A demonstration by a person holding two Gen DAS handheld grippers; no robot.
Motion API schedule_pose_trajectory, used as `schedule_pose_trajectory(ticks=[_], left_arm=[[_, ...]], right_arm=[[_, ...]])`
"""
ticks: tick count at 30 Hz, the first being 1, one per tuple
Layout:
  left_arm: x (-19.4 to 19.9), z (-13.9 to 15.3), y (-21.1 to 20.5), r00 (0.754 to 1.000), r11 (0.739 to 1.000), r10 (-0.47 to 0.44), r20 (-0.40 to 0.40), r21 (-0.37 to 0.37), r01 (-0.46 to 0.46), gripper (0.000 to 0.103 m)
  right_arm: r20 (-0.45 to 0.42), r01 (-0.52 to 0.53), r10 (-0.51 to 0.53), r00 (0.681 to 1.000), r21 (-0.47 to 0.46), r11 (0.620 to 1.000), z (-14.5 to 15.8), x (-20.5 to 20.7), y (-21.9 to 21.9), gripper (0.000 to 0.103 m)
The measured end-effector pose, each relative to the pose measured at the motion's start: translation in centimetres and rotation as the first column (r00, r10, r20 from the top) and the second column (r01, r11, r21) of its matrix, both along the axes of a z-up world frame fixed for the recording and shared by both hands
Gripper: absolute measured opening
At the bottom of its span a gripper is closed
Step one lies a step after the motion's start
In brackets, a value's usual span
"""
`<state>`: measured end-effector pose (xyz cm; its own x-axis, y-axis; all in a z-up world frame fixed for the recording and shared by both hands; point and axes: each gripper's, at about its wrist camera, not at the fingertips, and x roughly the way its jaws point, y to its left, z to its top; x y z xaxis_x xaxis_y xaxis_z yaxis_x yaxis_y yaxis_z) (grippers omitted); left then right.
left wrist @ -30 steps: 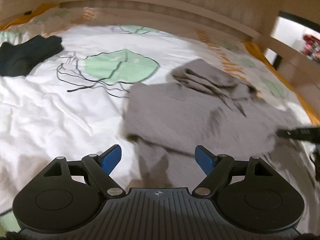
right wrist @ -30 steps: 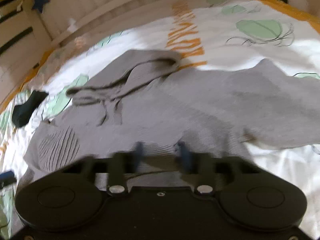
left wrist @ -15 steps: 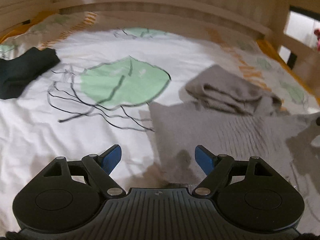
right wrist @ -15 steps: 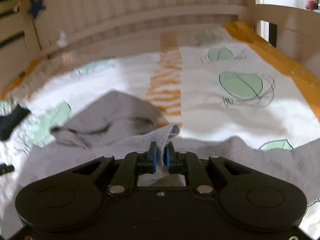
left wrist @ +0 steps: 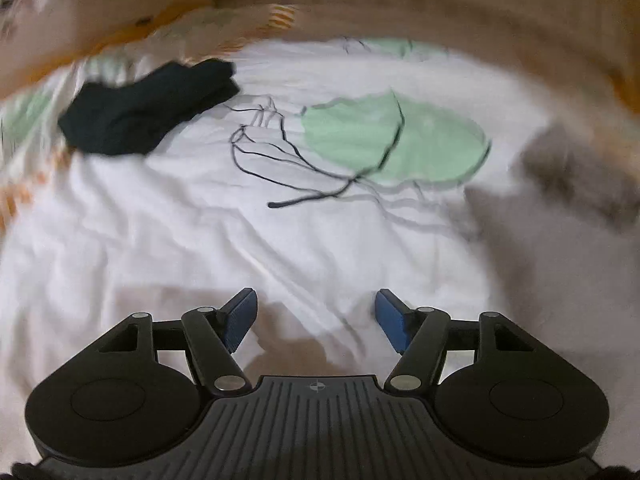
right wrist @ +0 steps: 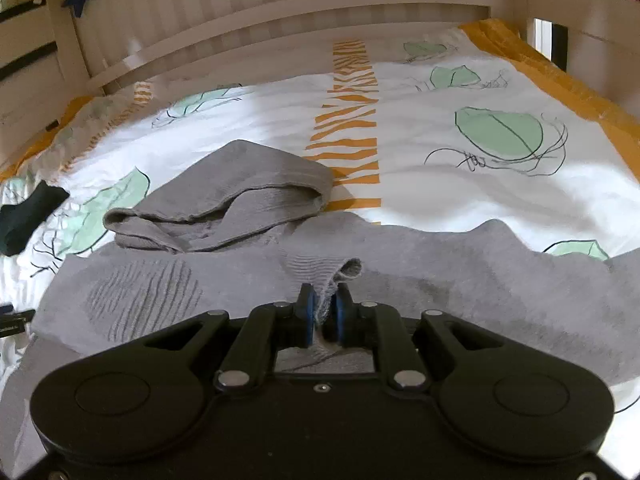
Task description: Fold large clothes
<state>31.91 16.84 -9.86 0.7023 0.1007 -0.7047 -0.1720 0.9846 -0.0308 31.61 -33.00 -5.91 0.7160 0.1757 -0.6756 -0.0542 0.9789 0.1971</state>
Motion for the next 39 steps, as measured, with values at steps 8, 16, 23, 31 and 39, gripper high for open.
schedule_pose_trajectory(ticks=[8, 16, 23, 31, 39], left_arm=[[-4.1, 2.0, -6.3, 0.938, 0.937, -0.335, 0.085, 0.131, 0.323, 0.066], [-3.8, -0.2, -8.5, 0.905, 0.898, -0.425, 0.025, 0.138, 0.417, 0.066], [-0.6, -0.8, -7.6, 0.961, 0.962, -0.272, 0.045, 0.054, 0.269, 0.072], [-1.0, -1.4, -4.5, 0.988, 0.991, -0.135, 0.068, -0.003, 0.136, 0.077], [-2.0, -1.3, -5.7, 0.948, 0.934, -0.314, 0.051, 0.195, 0.299, 0.078]], right_arm=[[-0.011, 0.002, -0.002, 1.0, 0.007, 1.0, -0.3, -0.1, 0.3, 0.021], [-0.006, -0.001, 0.001, 1.0, 0.018, 1.0, -0.1, -0.6, 0.3, 0.021], [-0.006, 0.0, 0.0, 1.0, 0.025, 1.0, -0.2, -0.8, 0.4, 0.021], [0.05, -0.036, 0.032, 0.998, 0.066, 0.997, 1.4, -1.2, 0.9, 0.021], [-0.114, 0.071, -0.066, 0.991, 0.037, 0.997, -3.2, 0.4, -1.3, 0.023]])
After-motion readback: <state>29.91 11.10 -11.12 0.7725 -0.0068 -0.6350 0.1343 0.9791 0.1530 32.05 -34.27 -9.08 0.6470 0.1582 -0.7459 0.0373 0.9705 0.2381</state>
